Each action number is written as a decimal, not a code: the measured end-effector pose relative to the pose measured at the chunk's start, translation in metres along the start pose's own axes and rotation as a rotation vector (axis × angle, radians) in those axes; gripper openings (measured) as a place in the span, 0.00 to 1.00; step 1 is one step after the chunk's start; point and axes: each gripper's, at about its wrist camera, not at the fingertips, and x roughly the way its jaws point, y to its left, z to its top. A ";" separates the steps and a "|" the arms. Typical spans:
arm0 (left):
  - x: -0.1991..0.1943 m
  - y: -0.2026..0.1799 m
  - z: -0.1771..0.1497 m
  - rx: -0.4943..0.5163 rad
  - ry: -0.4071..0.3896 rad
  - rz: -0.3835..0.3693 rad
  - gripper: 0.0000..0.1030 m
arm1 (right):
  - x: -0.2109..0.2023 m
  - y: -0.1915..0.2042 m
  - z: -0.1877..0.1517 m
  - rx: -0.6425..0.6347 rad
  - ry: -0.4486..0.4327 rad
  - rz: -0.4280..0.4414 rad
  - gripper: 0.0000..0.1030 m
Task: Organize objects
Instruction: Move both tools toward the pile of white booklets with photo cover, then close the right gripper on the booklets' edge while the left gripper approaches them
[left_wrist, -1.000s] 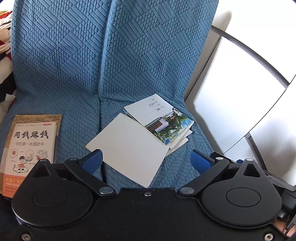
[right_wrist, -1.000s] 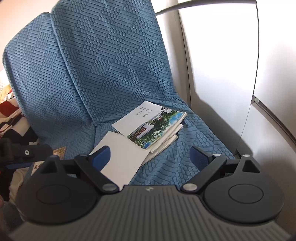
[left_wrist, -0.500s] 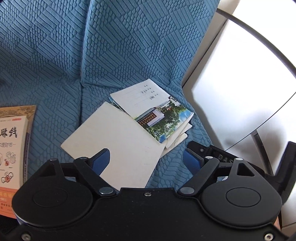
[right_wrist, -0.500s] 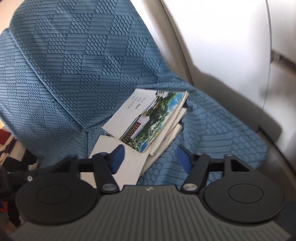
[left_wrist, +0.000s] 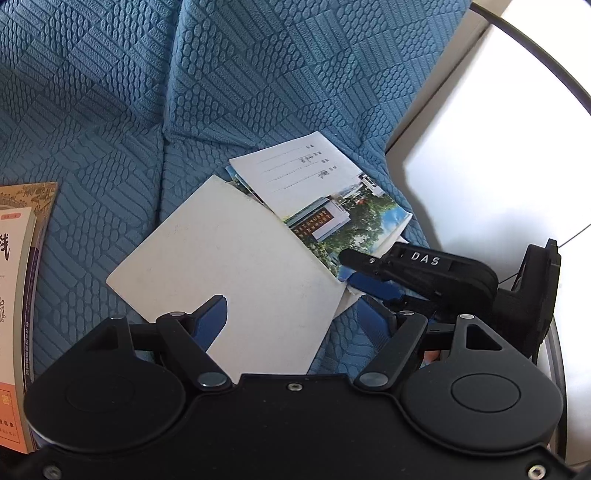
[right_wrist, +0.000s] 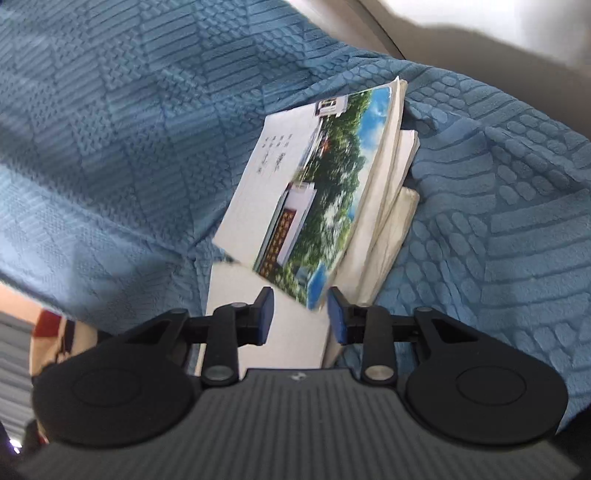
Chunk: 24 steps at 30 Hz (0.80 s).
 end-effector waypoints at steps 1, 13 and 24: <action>0.002 0.001 0.000 -0.004 0.002 0.001 0.73 | 0.000 -0.001 0.002 0.008 -0.008 -0.002 0.32; 0.006 0.003 -0.003 -0.010 0.015 -0.008 0.73 | 0.006 -0.013 0.015 0.123 -0.063 0.004 0.31; 0.011 0.018 0.013 -0.127 0.002 -0.090 0.73 | 0.024 -0.008 0.016 0.161 -0.011 0.103 0.24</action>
